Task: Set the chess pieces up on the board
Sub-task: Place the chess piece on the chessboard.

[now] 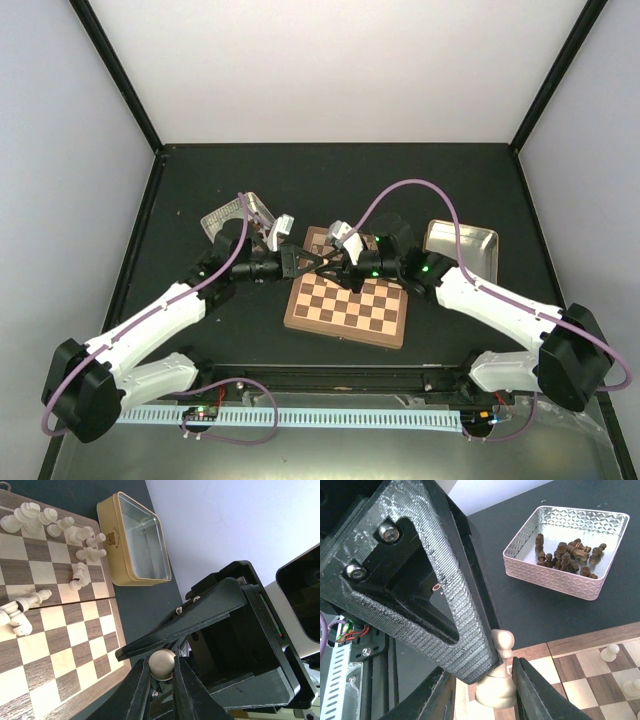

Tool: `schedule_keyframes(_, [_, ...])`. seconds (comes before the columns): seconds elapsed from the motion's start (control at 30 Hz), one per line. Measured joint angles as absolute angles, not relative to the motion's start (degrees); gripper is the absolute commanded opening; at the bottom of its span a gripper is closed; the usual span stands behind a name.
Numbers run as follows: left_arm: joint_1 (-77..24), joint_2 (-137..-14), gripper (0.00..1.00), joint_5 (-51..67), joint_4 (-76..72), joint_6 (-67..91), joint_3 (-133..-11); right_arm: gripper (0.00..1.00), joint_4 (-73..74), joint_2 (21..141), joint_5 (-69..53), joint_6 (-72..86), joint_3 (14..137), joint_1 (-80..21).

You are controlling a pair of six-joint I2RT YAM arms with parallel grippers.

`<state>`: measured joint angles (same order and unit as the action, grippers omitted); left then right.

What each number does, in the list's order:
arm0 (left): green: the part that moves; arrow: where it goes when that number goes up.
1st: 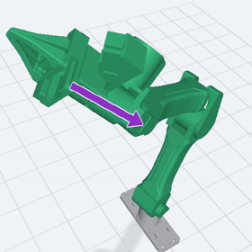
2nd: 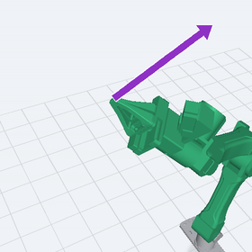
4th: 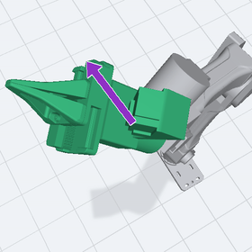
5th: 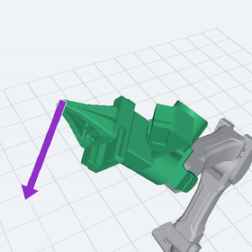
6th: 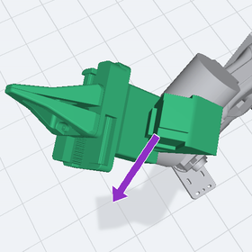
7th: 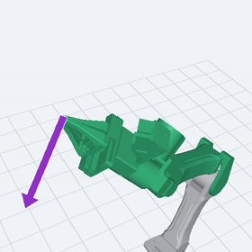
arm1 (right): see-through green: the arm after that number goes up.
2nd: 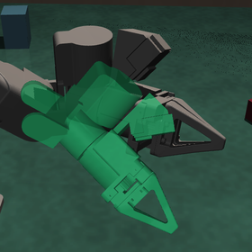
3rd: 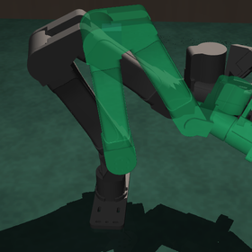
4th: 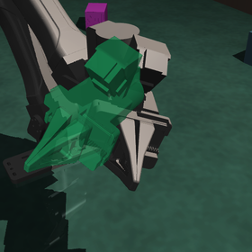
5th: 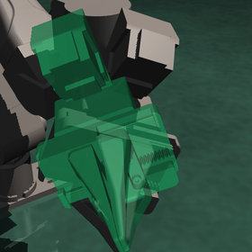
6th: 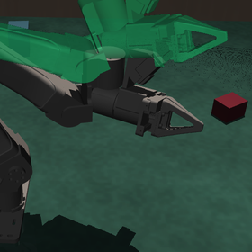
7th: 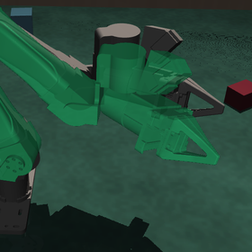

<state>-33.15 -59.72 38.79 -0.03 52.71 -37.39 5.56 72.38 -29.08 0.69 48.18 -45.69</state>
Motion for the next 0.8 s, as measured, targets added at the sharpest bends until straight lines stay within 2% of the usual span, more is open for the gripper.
schedule_keyframes(0.1, [-33.15,-59.72,0.14,39.09,-0.03,52.73,-37.39,0.16,5.58,72.38,-29.02,0.14,48.18,-45.84])
schedule_keyframes(0.27, [-33.15,-59.75,0.16,39.46,0.03,52.73,-37.39,0.06,6.48,72.38,-28.67,-1.06,48.29,-45.89])
schedule_keyframes(0.37, [-33.15,-59.75,0.23,39.48,-0.03,52.73,-37.39,0.04,6.52,72.38,-28.62,-1.48,48.34,-45.91])
schedule_keyframes(0.5, [-33.15,-59.72,0.47,39.9,-0.08,52.64,-37.43,0.03,6.68,72.38,-28.42,-1.87,48.34,-45.95])
schedule_keyframes(0.57, [-33.15,-59.72,0.52,40.14,-0.01,52.47,-37.54,0.03,6.79,72.34,-28.36,-2.28,48.34,-45.93])
schedule_keyframes(0.7, [-33.15,-59.72,0.53,40.27,0.62,51.94,-38.28,0.03,6.59,71.59,-28.53,-2.9,48.07,-45.95])
schedule_keyframes(0.8, [-33.12,-59.77,0.47,40.27,1.56,50.96,-39.38,0.02,6.39,71.0,-28.86,-3.16,48.05,-45.95])
